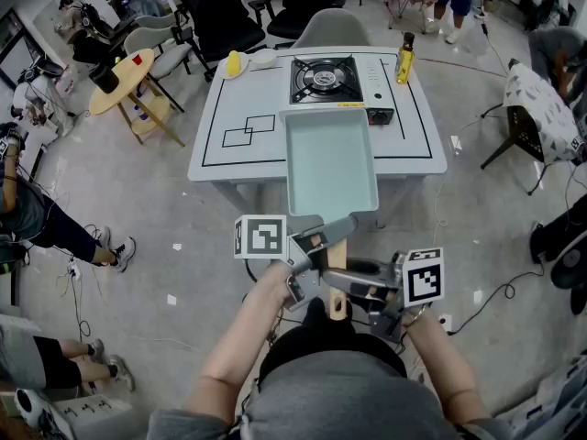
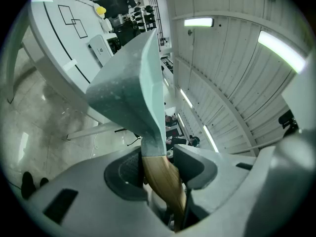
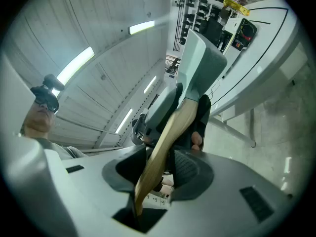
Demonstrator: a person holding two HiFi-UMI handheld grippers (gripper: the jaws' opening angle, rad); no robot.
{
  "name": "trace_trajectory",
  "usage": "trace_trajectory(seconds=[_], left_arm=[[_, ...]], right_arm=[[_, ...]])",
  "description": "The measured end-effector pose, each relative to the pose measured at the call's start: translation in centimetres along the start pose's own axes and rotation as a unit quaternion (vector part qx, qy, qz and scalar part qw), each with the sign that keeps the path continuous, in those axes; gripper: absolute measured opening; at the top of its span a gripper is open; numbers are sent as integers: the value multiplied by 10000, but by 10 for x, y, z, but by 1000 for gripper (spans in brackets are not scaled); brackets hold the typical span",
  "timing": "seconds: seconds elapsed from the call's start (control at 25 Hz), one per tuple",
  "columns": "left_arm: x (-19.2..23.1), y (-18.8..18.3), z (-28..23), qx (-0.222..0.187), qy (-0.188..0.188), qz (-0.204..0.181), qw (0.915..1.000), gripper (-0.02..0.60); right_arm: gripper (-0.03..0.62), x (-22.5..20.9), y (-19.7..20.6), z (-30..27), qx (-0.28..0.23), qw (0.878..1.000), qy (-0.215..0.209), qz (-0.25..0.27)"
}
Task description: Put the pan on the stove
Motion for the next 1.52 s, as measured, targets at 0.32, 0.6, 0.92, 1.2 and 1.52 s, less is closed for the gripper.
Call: trace_trajectory(seconds=[0.32,0.6,0.92,1.2,1.52], left_arm=[[-3,2,-8,-52,21,-31,10000,163],[-2,3,-13,-112,25,-52,9999,163],[0,5,-19,-195,38,37,9998,163],[11,-5,-33,-151,-43,144,9998,163],[39,-67,-47,-113,32,157,9998,163]], right_arm=[[153,1,-2,9,0,10000,-43,43],[164,0,-4,14,48,9999,-122,111],[163,-4,-6,22,123,9998,-173,65],[163,-17,-20,26,100,9998,-152,-23],[164,-52,-73,2,34,10000,-19,-36]])
Point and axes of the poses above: the fingertips, and each gripper's own axes: z backward along the fingers, x to its left, y out of its underside, the point moved 4 cm from there along z, backward along the fingers, and after that the axes turned 2 degrees about y, right-handed, at the moved point
